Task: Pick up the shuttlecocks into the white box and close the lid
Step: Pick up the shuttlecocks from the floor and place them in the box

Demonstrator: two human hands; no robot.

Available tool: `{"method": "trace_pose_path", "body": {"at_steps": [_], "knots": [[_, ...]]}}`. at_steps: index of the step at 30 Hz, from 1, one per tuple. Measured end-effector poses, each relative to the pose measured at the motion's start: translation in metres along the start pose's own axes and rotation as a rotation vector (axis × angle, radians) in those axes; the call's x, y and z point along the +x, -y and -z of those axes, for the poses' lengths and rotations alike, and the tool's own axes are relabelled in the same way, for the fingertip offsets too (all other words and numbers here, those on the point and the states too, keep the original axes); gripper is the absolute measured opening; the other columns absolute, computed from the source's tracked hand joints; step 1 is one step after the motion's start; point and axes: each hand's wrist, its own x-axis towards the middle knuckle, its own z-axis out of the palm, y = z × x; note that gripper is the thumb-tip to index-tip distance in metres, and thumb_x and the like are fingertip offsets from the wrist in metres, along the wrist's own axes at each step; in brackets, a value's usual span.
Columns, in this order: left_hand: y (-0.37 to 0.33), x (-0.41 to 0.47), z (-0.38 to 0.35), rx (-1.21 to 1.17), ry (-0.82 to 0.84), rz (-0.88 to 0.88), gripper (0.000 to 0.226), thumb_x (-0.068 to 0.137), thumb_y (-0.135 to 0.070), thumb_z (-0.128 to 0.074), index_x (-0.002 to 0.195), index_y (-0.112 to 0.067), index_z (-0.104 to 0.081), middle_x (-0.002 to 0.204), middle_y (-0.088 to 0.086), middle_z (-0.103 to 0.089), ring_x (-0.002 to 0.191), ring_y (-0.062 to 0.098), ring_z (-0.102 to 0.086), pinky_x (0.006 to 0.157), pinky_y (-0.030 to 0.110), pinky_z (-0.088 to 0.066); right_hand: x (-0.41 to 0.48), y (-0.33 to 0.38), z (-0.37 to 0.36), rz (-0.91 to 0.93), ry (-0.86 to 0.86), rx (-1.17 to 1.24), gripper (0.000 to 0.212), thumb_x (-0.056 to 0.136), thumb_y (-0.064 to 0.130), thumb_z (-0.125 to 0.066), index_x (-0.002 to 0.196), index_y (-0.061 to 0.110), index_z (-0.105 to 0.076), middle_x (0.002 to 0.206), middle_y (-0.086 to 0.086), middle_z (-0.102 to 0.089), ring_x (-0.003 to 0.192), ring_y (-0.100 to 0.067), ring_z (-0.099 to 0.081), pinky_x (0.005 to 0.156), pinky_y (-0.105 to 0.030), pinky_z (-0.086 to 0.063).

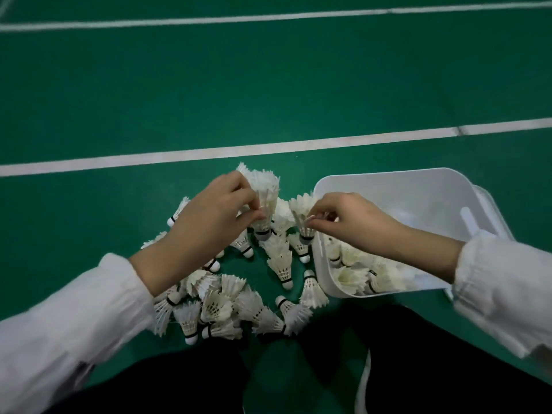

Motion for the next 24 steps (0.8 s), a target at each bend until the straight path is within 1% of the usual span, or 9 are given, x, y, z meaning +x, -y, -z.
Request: {"method": "trace_pose_path", "body": {"at_steps": [2, 5, 7, 10, 13, 17, 21, 22, 24], "knots": [[-0.017, 0.017, 0.004, 0.029, 0.02, -0.07, 0.018, 0.083, -0.03, -0.062, 0.081, -0.012, -0.064, 0.087, -0.004, -0.048, 0.08, 0.011, -0.043, 0.068, 0.019, -0.03, -0.016, -0.018, 0.018, -0.042, -0.062, 0.015, 0.022, 0.089, 0.033, -0.058, 0.092, 0.015, -0.069, 0.092, -0.001, -0.064, 0.082, -0.015, -0.059, 0.076, -0.033, -0.048], [-0.048, 0.043, 0.001, 0.069, 0.05, -0.218, 0.021, 0.082, -0.034, -0.059, 0.08, -0.013, -0.063, 0.085, -0.005, -0.045, 0.076, 0.01, -0.04, 0.061, 0.019, -0.029, -0.039, -0.055, 0.037, -0.161, -0.183, 0.072, 0.017, 0.088, 0.031, -0.059, 0.09, 0.017, -0.069, 0.091, 0.002, -0.064, 0.083, -0.013, -0.059, 0.075, -0.029, -0.047], [-0.069, 0.058, -0.008, 0.079, 0.087, -0.311, 0.026, 0.081, -0.037, -0.053, 0.079, -0.013, -0.063, 0.083, -0.004, -0.045, 0.075, 0.01, -0.038, 0.055, 0.025, -0.035, -0.055, -0.085, 0.041, -0.252, -0.272, 0.129, 0.016, 0.087, 0.031, -0.06, 0.089, 0.018, -0.069, 0.091, 0.002, -0.065, 0.083, -0.012, -0.059, 0.071, -0.025, -0.046], [-0.096, 0.078, -0.039, 0.055, 0.125, -0.371, 0.022, 0.083, -0.034, -0.057, 0.08, -0.013, -0.063, 0.085, -0.002, -0.047, 0.076, 0.01, -0.039, 0.053, 0.034, -0.045, -0.076, -0.131, 0.038, -0.426, -0.337, 0.224, 0.017, 0.087, 0.029, -0.062, 0.092, 0.014, -0.069, 0.092, -0.001, -0.067, 0.085, -0.016, -0.061, 0.076, -0.03, -0.049], [-0.116, 0.09, -0.081, -0.002, 0.117, -0.294, 0.017, 0.085, -0.03, -0.062, 0.083, -0.014, -0.064, 0.091, -0.002, -0.05, 0.081, 0.011, -0.041, 0.057, 0.033, -0.044, -0.09, -0.169, 0.024, -0.562, -0.252, 0.216, 0.014, 0.086, 0.029, -0.062, 0.089, 0.017, -0.068, 0.093, -0.002, -0.068, 0.088, -0.019, -0.062, 0.08, -0.033, -0.048], [-0.129, 0.09, -0.136, 0.004, 0.096, -0.191, 0.016, 0.083, -0.024, -0.065, 0.08, -0.008, -0.064, 0.089, 0.004, -0.053, 0.081, 0.022, -0.051, 0.052, 0.031, -0.04, -0.095, -0.198, 0.005, -0.638, -0.197, 0.236, 0.016, 0.087, 0.027, -0.062, 0.09, 0.015, -0.07, 0.092, -0.005, -0.07, 0.091, -0.021, -0.063, 0.081, -0.032, -0.048], [-0.124, 0.073, -0.159, -0.067, 0.024, -0.031, 0.017, 0.083, -0.023, -0.067, 0.077, -0.007, -0.064, 0.086, 0.005, -0.053, 0.077, 0.021, -0.052, 0.053, 0.034, -0.045, -0.085, -0.195, -0.008, -0.584, -0.218, 0.307, 0.018, 0.086, 0.026, -0.062, 0.093, 0.012, -0.071, 0.086, -0.005, -0.069, 0.082, -0.018, -0.062, 0.072, -0.027, -0.047], [-0.123, 0.07, -0.161, -0.072, 0.017, -0.001, 0.018, 0.083, -0.024, -0.066, 0.077, -0.007, -0.064, 0.087, 0.004, -0.053, 0.077, 0.02, -0.052, 0.053, 0.033, -0.045, -0.081, -0.19, -0.013, -0.562, -0.194, 0.329, 0.018, 0.087, 0.026, -0.062, 0.095, 0.012, -0.071, 0.086, -0.004, -0.068, 0.082, -0.016, -0.061, 0.07, -0.024, -0.046], [-0.121, 0.068, -0.162, -0.071, 0.017, 0.031, 0.018, 0.083, -0.027, -0.065, 0.078, -0.009, -0.064, 0.087, 0.002, -0.051, 0.076, 0.019, -0.051, 0.053, 0.032, -0.044, -0.072, -0.182, -0.026, -0.506, -0.123, 0.311, 0.019, 0.087, 0.026, -0.062, 0.098, 0.013, -0.071, 0.092, -0.003, -0.068, 0.086, -0.015, -0.062, 0.073, -0.023, -0.045]]}}
